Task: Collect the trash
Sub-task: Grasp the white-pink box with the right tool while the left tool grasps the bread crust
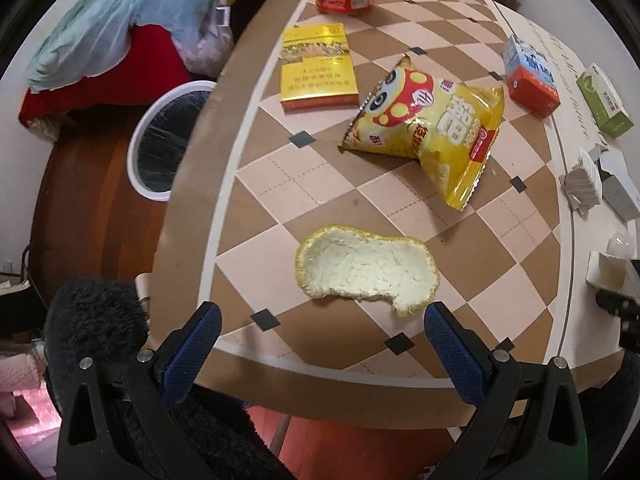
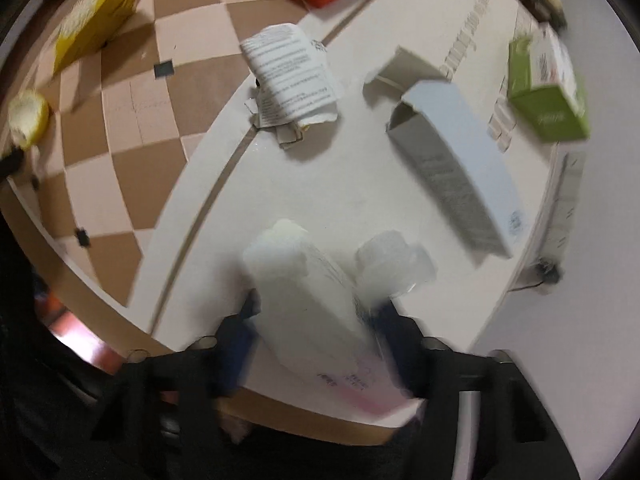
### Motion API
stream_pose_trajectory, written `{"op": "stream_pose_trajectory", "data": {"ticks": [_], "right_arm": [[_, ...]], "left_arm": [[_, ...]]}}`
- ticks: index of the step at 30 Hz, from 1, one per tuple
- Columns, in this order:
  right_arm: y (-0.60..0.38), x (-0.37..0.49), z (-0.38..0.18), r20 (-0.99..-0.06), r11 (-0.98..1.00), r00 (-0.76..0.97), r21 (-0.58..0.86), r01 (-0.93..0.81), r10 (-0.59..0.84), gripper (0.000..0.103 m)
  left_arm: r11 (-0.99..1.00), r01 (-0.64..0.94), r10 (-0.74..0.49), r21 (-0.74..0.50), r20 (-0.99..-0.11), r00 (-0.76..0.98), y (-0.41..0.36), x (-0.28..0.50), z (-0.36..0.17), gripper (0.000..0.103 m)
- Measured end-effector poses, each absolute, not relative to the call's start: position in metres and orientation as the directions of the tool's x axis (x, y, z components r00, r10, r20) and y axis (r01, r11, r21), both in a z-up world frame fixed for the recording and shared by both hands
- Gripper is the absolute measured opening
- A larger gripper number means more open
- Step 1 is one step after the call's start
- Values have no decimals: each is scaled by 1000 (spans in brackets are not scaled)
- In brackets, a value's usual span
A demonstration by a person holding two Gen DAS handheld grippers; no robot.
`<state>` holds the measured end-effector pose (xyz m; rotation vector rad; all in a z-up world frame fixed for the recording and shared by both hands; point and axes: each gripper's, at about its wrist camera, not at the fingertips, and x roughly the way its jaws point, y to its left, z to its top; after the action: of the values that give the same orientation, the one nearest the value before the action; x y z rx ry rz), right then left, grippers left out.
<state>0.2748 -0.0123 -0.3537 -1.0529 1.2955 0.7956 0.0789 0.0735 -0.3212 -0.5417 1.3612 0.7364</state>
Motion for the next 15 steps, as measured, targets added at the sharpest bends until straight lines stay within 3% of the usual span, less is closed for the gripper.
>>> {"op": "stream_pose_trajectory", "data": {"ticks": [5, 9, 11, 14, 15], "right_arm": [[-37, 302, -349, -986, 662, -145, 165, -731, 86, 53], [-52, 312, -351, -938, 765, -235, 344, -544, 255, 53], [-55, 313, -350, -943, 782, -190, 333, -527, 274, 55], [-55, 310, -351, -955, 784, -160, 296, -546, 250, 75], [-58, 304, -350, -955, 778, -158, 295, -554, 250, 75]], "left_arm": [[680, -733, 119, 27, -990, 73, 74, 80, -325, 102], [674, -739, 85, -16, -991, 99, 80, 79, -332, 102], [670, -741, 73, -35, -991, 113, 83, 81, -333, 102], [670, -741, 70, -49, -989, 128, 87, 86, -333, 101], [676, -735, 70, -57, -988, 141, 87, 90, -333, 101]]}}
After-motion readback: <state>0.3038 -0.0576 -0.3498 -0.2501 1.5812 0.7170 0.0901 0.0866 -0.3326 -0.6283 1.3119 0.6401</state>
